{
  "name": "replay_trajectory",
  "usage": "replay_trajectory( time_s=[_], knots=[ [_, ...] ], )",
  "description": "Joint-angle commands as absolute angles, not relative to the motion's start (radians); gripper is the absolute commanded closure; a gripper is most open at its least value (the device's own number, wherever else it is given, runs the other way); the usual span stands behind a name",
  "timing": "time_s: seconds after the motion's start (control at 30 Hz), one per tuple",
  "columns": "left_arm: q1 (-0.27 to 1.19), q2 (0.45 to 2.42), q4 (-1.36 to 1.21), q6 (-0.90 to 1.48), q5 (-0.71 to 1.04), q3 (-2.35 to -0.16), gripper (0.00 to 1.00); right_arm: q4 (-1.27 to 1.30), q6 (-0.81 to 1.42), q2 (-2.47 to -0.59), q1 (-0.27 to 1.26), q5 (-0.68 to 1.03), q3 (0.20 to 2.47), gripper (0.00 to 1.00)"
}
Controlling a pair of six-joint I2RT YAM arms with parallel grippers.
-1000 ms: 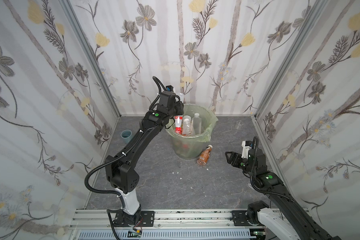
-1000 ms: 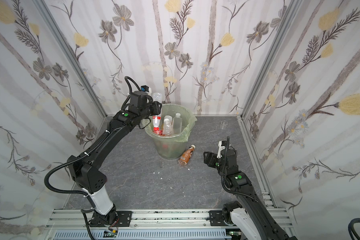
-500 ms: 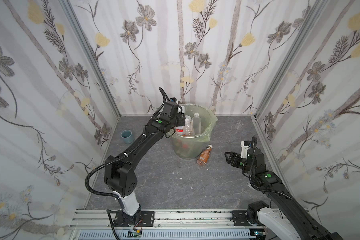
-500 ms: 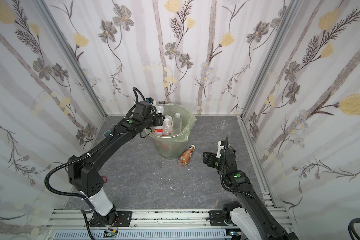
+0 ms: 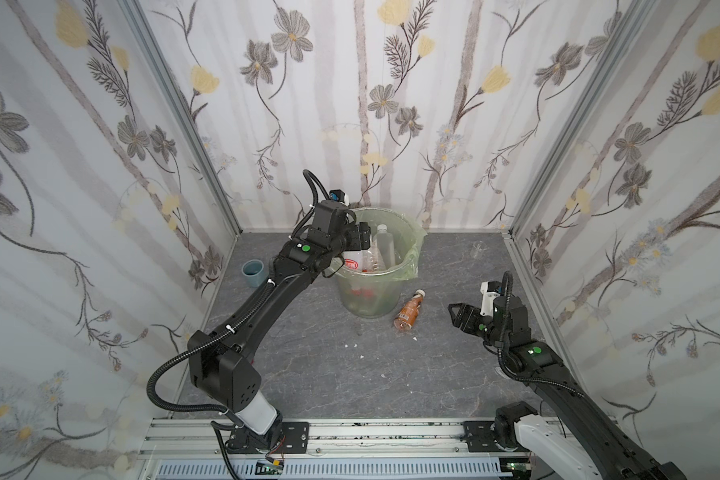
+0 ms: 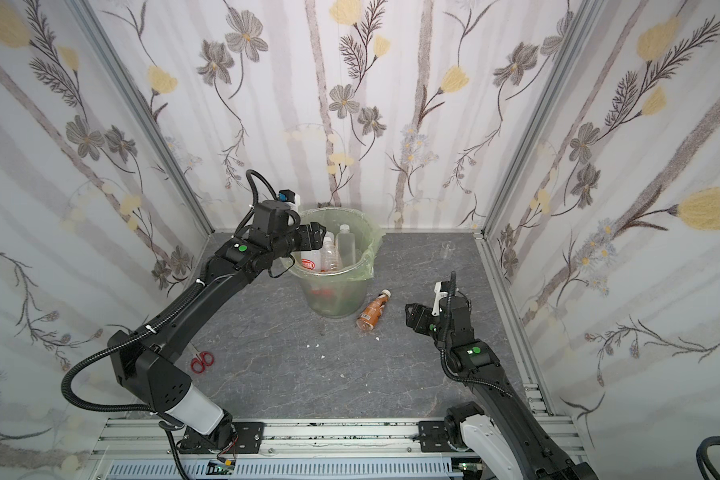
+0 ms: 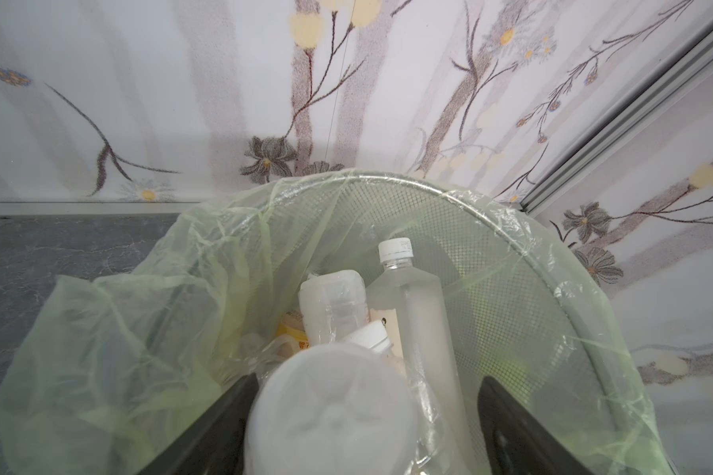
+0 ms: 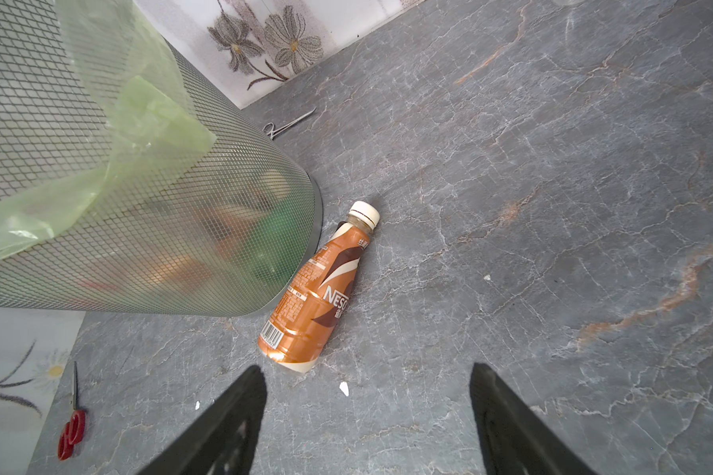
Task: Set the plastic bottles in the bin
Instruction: 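Open the left gripper to drop the white-and-red bottle into the bin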
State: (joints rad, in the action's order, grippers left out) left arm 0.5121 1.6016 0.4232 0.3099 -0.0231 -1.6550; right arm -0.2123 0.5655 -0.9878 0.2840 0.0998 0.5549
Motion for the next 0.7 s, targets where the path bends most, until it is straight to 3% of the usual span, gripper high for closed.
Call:
replay_trajectory(
  time_s=[0.0,0.17,0.4,0.67],
  knots=[
    [0.504,1.591,0.407,0.292,-0.030,-1.686,0.15,-0.163,0.580,-0.993,0.285,0.117,0.556,0.21],
    [0.502,1.566,0.408,0.298,-0.031,-1.692,0.22,-0.169,0.583,-0.991,0.285,0.117,0.557,0.22],
    [0.497,1.474,0.408,0.302,0.012,-1.608,0.43,-0.170,0.584,-0.995,0.285,0.118,0.556,0.22],
    [0.497,1.302,0.409,0.278,0.077,-1.369,0.49,-0.148,0.591,-1.017,0.286,0.132,0.551,0.22]
  ],
)
